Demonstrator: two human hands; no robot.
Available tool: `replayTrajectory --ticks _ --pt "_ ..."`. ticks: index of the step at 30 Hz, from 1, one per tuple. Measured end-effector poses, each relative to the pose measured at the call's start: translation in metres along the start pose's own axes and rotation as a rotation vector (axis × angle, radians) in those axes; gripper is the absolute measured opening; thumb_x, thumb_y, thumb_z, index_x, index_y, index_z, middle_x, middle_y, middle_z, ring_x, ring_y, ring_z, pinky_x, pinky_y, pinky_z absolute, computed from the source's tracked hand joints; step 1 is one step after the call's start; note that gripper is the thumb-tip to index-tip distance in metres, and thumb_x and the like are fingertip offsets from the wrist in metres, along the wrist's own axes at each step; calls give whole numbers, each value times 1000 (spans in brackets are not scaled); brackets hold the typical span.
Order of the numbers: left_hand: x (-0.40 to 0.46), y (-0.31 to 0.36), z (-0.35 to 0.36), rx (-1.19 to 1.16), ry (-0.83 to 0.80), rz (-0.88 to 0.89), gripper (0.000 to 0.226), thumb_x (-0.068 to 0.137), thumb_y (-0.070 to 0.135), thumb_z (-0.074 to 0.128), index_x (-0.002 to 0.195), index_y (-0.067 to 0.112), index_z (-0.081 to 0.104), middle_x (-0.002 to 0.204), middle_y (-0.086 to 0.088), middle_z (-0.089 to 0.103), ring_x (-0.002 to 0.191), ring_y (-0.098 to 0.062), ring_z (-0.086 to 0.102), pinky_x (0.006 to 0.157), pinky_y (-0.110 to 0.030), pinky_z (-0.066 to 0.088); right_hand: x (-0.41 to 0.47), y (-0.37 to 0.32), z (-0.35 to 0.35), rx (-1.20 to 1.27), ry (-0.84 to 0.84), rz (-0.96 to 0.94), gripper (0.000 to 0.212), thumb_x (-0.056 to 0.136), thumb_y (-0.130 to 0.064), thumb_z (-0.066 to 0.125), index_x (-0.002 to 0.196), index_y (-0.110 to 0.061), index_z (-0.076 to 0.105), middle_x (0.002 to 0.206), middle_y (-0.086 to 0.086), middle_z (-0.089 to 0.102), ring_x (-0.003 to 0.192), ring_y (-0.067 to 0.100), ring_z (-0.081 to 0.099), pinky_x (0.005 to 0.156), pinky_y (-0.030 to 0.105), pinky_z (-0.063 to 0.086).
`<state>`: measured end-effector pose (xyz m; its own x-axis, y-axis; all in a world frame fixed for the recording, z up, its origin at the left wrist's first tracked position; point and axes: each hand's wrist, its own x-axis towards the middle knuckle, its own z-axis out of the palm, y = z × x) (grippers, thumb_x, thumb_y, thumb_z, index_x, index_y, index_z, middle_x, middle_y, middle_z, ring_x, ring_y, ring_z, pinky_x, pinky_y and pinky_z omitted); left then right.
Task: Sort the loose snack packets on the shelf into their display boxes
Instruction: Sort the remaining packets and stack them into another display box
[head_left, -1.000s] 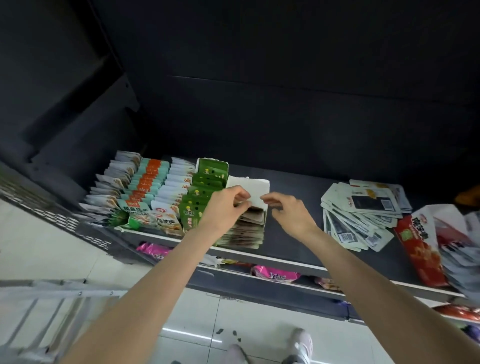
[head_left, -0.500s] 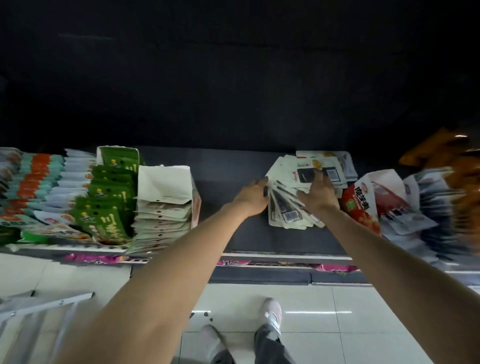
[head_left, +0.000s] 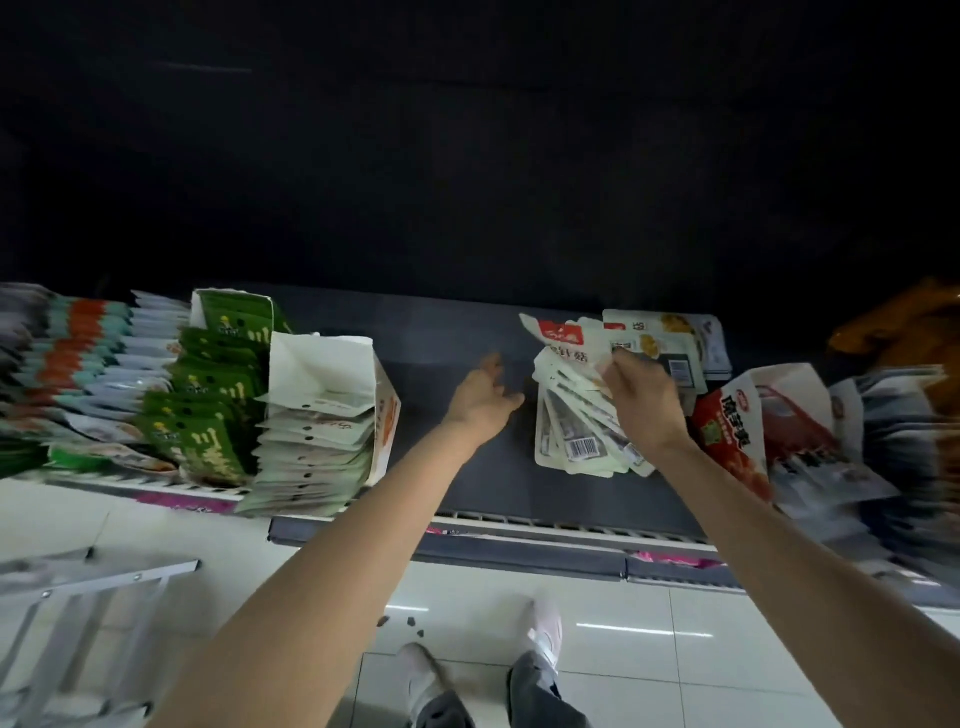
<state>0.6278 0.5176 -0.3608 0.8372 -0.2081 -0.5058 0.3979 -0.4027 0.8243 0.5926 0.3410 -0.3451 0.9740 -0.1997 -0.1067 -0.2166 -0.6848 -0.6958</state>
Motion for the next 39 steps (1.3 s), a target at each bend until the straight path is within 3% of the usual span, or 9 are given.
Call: replayTrajectory --ticks 2,4,9,16,21,26,33,36,39 --pt "-13 12 -16 -3 61 150 72 88 17 62 147 17 23 146 -3 41 131 -20 44 108 -40 39 -6 -21 -11 350 -13 30 21 98 -13 43 94 -2 61 90 10 67 79 22 62 67 38 49" --pt "-30 26 -34 25 143 337 49 87 22 63 132 14 46 131 -2 57 120 -18 54 98 -37 48 -12 -48 -14 551 -73 24 20 98 -10 44 108 -7 61 109 7 68 97 17 65 80 33 56" --pt "-74 42 -93 -2 350 543 9 89 13 59 97 11 60 98 6 68 93 -9 66 78 -34 57 -26 -123 0 685 -138 -67 29 90 1 54 113 -16 61 110 0 66 96 5 64 86 24 55" --pt "-116 13 -183 73 536 618 11 90 11 58 101 9 59 97 8 66 91 0 63 72 -15 53 -44 -204 63 670 -179 -193 30 88 2 57 112 -14 64 101 -7 68 90 -1 65 81 20 55" --pt "-111 -23 -208 292 350 333 22 86 13 63 108 11 64 108 1 67 101 -14 63 88 -27 51 -44 -196 102 275 -154 -168 27 82 1 61 104 -12 69 98 -4 68 94 10 64 89 29 53" --pt "-116 -18 -187 351 291 435 22 86 8 59 106 14 64 106 5 65 99 -4 57 91 -14 41 -53 -170 97 219 -190 -158 42 79 11 54 108 -16 66 98 -6 68 95 4 62 82 4 45" --pt "-73 11 -96 457 157 554 20 87 9 54 104 14 64 104 -1 67 95 -13 63 88 -25 49 -31 -100 52 98 -8 64 32 86 -1 56 117 -10 59 117 8 65 111 20 59 91 24 42" --pt "-36 19 -50 587 -4 356 37 92 18 51 129 12 49 134 -7 51 121 -22 51 101 -32 41 -14 -57 32 -119 -34 170 44 89 -15 59 131 -10 47 132 14 51 123 29 48 97 32 40" --pt "-5 17 -18 771 -165 175 61 95 24 45 148 14 17 156 -8 15 142 -28 21 115 -39 24 5 -14 19 -238 -89 238 66 89 -24 61 143 -9 27 147 17 31 136 33 32 107 38 31"
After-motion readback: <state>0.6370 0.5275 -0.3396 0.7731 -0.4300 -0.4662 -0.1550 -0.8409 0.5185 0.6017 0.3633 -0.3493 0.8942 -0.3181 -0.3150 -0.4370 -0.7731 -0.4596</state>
